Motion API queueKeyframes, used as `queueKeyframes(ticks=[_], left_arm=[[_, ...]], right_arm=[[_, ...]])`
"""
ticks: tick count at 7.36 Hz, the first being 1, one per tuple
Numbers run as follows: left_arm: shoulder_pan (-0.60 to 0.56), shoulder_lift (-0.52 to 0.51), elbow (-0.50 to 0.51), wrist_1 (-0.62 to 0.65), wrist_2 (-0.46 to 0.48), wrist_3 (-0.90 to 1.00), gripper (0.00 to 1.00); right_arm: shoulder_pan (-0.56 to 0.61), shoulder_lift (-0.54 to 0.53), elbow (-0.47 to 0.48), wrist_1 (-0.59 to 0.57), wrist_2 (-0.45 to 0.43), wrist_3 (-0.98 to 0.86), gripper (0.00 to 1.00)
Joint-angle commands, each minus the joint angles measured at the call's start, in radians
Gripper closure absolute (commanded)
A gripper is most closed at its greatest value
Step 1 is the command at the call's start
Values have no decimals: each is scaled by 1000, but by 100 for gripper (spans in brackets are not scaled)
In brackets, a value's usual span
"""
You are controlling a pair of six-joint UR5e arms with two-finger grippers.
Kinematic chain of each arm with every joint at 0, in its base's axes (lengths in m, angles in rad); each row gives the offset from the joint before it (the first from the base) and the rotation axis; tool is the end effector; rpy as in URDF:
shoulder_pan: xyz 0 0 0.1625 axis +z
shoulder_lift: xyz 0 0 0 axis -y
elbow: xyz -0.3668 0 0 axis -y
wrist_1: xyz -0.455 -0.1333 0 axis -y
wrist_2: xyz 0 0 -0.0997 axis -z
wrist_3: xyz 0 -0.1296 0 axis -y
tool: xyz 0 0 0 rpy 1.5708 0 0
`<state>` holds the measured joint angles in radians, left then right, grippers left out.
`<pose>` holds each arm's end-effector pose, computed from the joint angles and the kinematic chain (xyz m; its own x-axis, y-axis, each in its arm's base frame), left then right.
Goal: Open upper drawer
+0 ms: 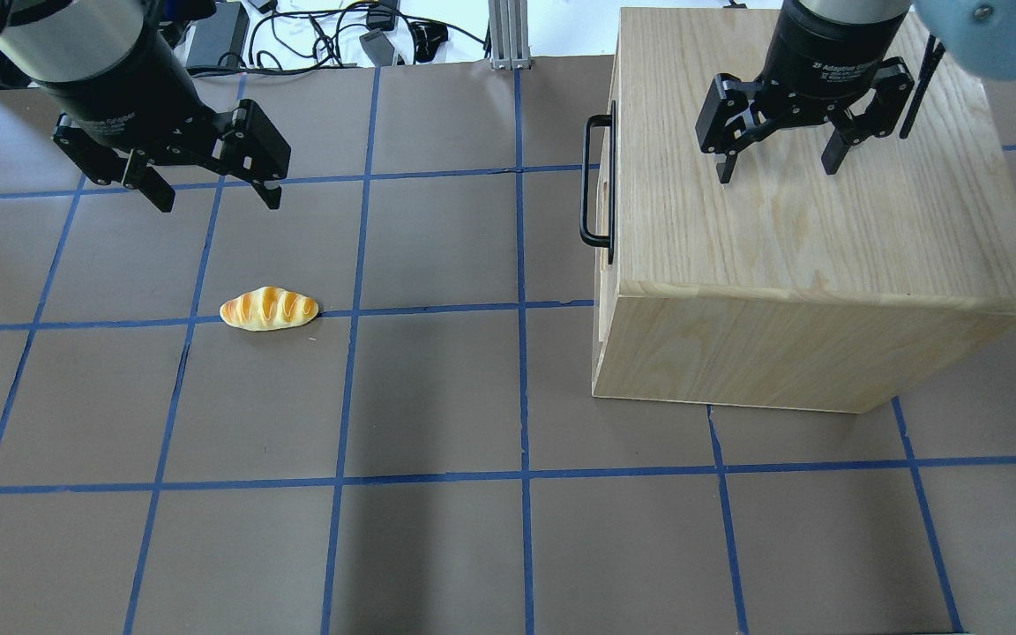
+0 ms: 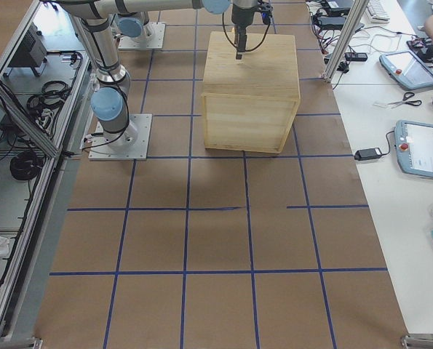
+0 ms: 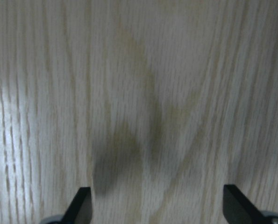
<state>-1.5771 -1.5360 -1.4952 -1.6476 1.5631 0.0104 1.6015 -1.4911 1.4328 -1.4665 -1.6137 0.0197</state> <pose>-0.1377 -0.5426 0.4530 -0.9998 0.0170 0.0073 0.0167 0.9993 -0.0337 0.1454 -0.5729 0.4207 -0.9990 -0.0130 0.0437 -0.0110 0.9989 0.0451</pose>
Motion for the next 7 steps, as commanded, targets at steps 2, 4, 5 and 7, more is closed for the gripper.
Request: queueKeyframes(ticks=[2, 4, 5, 7], left_arm=[[23, -9, -10, 0, -6, 3, 0], [23, -10, -11, 0, -6, -3, 0], [23, -12, -13, 0, -3, 6, 0], [19, -13, -25, 0, 2, -9, 0]], right_arm=[[0, 0, 0, 0, 0, 0, 0], [0, 0, 1, 0, 0, -1, 0], [0, 0, 0, 0, 0, 0, 0], [0, 0, 0, 0, 0, 0, 0]])
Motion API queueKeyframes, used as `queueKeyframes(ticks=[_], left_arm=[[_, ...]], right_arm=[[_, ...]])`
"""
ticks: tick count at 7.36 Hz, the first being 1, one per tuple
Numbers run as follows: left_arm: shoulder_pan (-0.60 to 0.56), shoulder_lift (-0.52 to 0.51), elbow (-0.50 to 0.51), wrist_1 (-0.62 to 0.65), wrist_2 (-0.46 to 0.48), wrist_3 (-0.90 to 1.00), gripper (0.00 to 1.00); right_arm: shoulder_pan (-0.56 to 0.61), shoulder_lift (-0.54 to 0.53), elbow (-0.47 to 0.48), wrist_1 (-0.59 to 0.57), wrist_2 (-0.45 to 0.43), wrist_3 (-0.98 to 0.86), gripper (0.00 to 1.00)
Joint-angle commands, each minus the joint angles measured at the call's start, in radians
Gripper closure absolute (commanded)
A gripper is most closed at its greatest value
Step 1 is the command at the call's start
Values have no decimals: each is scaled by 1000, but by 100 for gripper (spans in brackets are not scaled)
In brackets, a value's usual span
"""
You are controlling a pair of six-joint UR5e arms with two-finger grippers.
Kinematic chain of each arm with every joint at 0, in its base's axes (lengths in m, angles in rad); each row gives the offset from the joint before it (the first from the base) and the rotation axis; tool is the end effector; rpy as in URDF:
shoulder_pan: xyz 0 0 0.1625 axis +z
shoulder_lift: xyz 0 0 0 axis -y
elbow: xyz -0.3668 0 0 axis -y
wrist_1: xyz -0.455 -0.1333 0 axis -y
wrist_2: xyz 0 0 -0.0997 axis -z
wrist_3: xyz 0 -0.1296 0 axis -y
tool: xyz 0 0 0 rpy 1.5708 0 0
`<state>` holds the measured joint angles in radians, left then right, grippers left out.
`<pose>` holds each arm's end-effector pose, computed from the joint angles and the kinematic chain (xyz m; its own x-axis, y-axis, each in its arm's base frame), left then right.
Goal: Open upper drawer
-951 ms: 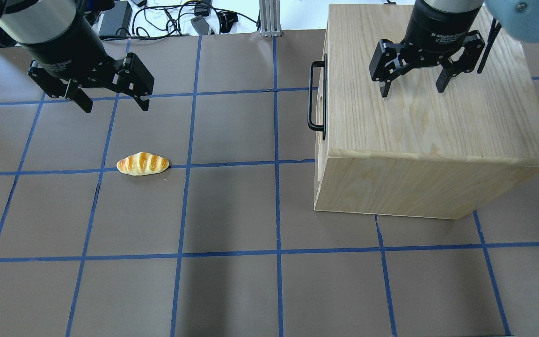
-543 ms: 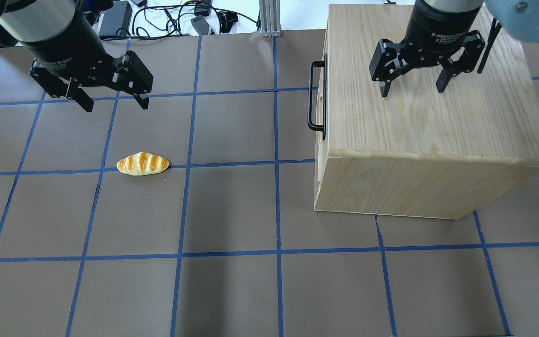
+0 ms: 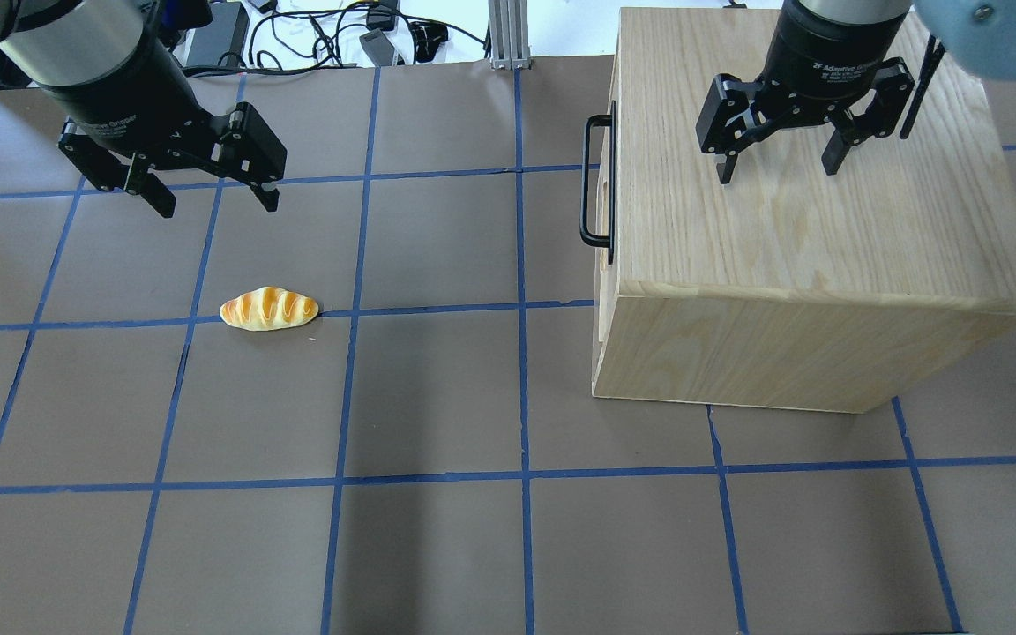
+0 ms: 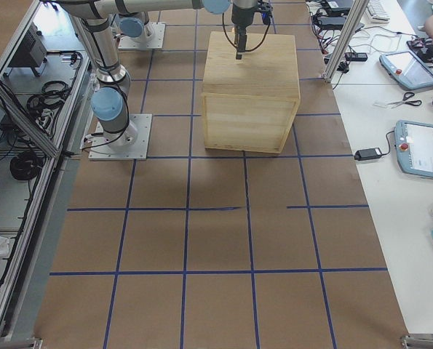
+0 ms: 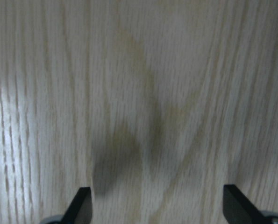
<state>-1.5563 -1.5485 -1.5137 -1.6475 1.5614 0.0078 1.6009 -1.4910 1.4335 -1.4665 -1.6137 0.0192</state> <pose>-0.1266 -0.5473 0.4360 -0.9999 -0.0067 0.0094 -0.0067 1.0000 -0.0028 0.1451 -0.5729 0.4203 -0.9990 -0.0129 0.0437 -0.0109 0.9989 0.0459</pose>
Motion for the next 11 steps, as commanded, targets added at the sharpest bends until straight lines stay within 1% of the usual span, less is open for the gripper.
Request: queueKeyframes(ticks=[1, 3, 4, 5, 6, 7, 8, 9, 10, 11], left_arm=[[-2, 1, -5, 1, 9, -3, 0], [-11, -8, -26, 21, -1, -67, 0], [-13, -30, -31, 97, -6, -74, 0], [-25, -62, -29, 142, -61, -83, 0], [-47, -91, -28, 200, -113, -151, 0], [-85, -126, -19, 228, -118, -219, 0], [-132, -160, -13, 250, -174, -308, 0], [-166, -194, -10, 331, -266, -465, 0], [-200, -228, -8, 368, -338, -536, 0], [-234, -257, -8, 441, -387, -608, 0]], right_arm=[[1, 0, -1, 0, 0, 1, 0], [1, 0, -1, 0, 0, 1, 0], [1, 0, -1, 0, 0, -1, 0], [1, 0, -1, 0, 0, 1, 0], [-1, 0, 1, 0, 0, 1, 0], [1, 0, -1, 0, 0, -1, 0], [-1, 0, -1, 0, 0, 1, 0], [1, 0, 1, 0, 0, 1, 0], [1, 0, -1, 0, 0, 1, 0], [-1, 0, -1, 0, 0, 1, 0]])
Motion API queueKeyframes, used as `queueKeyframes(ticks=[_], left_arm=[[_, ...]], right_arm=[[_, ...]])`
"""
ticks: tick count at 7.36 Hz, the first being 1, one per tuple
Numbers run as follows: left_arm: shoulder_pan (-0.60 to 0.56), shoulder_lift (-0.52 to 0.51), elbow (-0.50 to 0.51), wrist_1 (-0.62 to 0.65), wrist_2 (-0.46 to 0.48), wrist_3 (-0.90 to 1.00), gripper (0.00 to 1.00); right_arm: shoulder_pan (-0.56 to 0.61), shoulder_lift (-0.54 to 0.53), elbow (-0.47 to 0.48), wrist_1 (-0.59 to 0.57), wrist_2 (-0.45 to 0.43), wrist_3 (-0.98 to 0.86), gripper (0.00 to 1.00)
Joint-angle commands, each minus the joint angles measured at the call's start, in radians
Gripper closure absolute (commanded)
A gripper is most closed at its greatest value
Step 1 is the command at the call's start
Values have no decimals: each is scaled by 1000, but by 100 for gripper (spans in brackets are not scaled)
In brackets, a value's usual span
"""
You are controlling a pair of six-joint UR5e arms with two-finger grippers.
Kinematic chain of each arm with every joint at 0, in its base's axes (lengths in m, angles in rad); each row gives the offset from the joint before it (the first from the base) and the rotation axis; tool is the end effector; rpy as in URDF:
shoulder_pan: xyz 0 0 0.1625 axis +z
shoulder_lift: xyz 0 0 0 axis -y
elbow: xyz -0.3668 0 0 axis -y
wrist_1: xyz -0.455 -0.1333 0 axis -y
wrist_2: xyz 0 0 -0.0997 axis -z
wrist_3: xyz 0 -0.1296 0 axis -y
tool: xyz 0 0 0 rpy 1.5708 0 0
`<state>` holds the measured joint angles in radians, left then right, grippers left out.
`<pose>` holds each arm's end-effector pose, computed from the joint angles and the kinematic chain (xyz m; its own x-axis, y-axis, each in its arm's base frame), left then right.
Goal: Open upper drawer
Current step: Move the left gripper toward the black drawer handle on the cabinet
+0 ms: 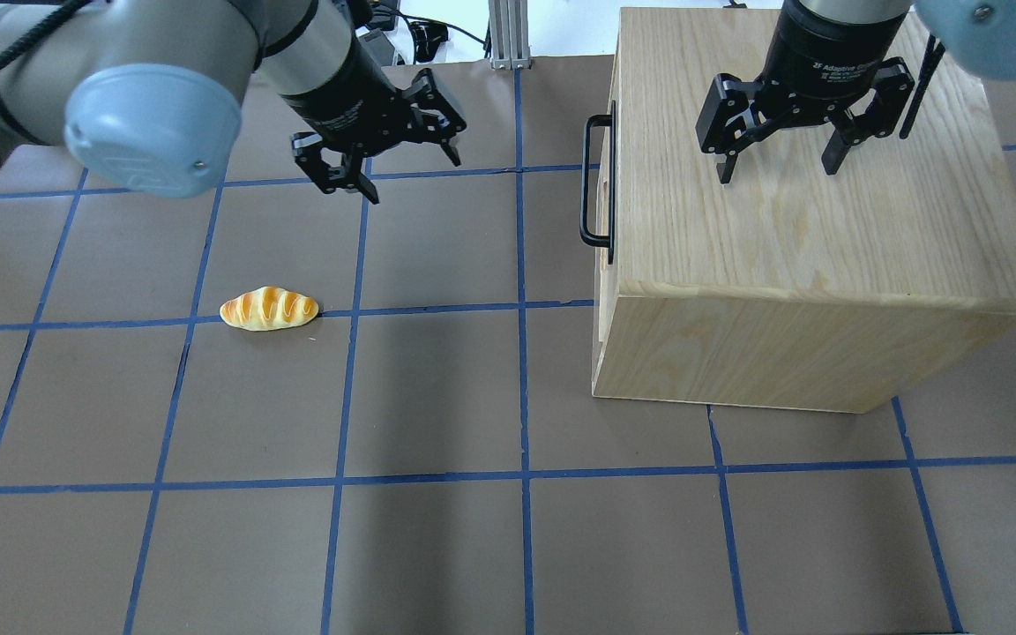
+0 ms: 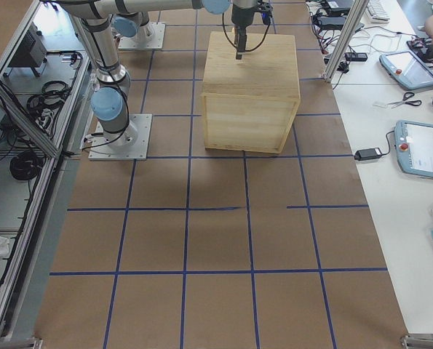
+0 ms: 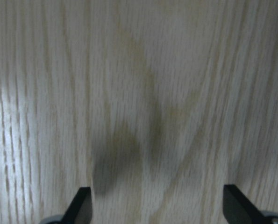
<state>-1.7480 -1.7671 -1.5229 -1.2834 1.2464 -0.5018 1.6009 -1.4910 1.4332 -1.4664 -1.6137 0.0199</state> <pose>-0.2842 -0.5965 0.3471 -0.8951 -0.2843 0.3434 -0.2920 0.9559 0.0304 0.1451 -0.5729 0.4204 -0.9990 -0.0122 0.0438 -0.0102 0.9989 0.0457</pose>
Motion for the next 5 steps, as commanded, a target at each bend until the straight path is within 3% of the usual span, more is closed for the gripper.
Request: queueKeyframes(ticks=[1, 5], left_arm=[[-70, -69, 1, 140, -76, -124, 0], [-117, -104, 0, 191, -81, -118, 0]], right_arm=[[1, 0, 0, 0, 0, 0, 0], [-1, 0, 0, 0, 0, -1, 0]])
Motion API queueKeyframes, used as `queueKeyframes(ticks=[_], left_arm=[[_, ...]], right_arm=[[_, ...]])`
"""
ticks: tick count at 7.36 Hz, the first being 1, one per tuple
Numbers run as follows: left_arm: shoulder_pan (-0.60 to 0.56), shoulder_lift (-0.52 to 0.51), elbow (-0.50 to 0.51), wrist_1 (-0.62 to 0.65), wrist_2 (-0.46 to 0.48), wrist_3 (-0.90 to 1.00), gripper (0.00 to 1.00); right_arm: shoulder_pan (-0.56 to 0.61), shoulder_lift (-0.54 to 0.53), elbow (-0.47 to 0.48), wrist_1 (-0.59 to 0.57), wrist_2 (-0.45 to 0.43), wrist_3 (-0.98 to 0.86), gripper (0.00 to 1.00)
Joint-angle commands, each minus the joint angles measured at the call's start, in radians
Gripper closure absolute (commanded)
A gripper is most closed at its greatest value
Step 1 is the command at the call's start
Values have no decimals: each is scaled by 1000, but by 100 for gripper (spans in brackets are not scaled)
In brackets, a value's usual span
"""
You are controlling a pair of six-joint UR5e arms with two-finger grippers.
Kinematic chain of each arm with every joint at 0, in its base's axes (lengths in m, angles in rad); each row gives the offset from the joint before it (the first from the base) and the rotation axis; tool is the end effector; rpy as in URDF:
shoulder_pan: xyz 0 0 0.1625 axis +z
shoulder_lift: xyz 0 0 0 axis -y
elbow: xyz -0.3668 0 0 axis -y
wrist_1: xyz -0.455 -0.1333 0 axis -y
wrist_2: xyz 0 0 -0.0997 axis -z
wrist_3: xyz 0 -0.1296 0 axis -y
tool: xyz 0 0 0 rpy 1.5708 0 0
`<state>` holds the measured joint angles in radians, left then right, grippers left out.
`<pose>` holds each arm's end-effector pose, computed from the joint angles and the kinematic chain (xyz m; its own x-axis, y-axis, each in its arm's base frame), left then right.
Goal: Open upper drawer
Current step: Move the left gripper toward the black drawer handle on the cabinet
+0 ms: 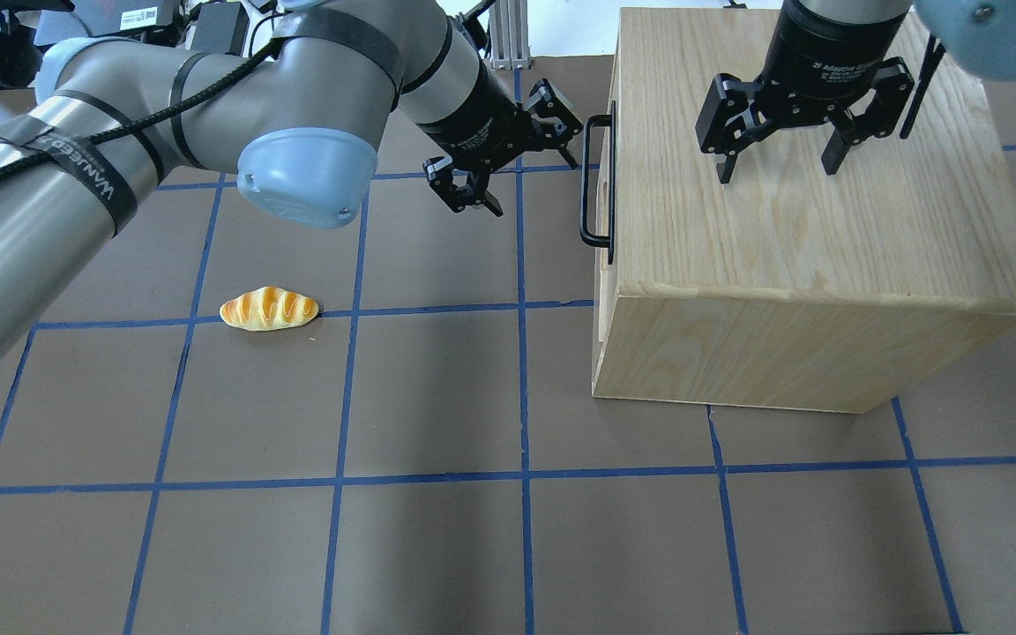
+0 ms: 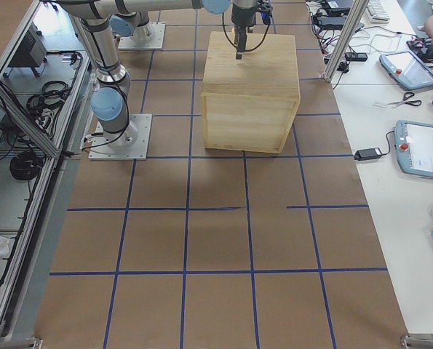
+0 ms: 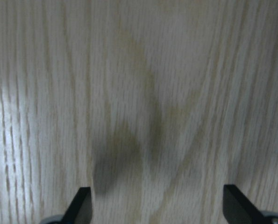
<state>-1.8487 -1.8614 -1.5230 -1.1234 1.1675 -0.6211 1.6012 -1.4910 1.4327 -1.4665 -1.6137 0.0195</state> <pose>-0.3605 -0.5924 0.3081 -0.8578 -0.2804 0.4307 -0.2835 0.9572 0.0584 0.1452 -0.5730 0.4207 -0.9990 -0.0129 0.0437 -0.0109 0.9989 0.0451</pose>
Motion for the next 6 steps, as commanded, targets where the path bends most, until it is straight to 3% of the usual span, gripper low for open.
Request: queueKeyframes(ticks=[1, 6], left_arm=[[-26, -22, -3, 52, -2, 4, 0], [-33, -51, -11, 63, -2, 3, 0]], right_arm=[[0, 0, 0, 0, 0, 0, 0], [0, 0, 0, 0, 0, 0, 0]])
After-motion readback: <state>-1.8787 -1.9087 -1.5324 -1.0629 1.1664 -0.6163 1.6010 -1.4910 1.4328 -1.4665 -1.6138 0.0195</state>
